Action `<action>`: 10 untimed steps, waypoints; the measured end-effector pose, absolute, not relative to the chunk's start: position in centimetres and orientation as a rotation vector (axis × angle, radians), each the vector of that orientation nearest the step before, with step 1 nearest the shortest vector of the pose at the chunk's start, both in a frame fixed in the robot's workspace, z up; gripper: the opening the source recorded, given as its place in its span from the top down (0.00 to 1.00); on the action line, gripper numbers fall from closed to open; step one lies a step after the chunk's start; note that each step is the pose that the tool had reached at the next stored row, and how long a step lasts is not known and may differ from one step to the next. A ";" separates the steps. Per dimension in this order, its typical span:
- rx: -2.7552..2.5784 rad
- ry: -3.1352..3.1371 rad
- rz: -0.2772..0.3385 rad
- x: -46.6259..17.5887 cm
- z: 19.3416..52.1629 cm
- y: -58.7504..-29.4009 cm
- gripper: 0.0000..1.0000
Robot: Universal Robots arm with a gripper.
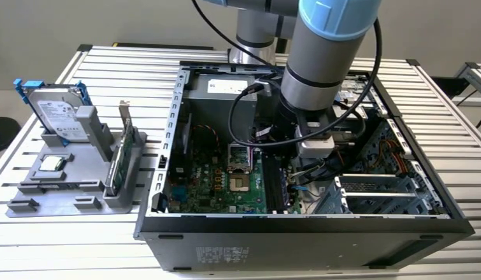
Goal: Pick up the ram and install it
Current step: 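Press down the ram until it locks into place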
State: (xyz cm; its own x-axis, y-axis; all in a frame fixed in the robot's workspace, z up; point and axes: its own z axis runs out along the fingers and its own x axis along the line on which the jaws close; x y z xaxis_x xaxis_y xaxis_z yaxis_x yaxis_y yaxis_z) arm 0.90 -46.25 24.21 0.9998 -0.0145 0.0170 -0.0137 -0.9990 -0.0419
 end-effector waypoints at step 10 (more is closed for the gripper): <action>-3.100 0.022 -0.027 1.1 24.2 -46.2 1.00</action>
State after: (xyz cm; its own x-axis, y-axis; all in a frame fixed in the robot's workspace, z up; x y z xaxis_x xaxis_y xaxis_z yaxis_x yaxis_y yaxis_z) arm 1.10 -46.23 24.18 0.9997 -0.0145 0.0174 -0.0137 -0.9990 -0.0418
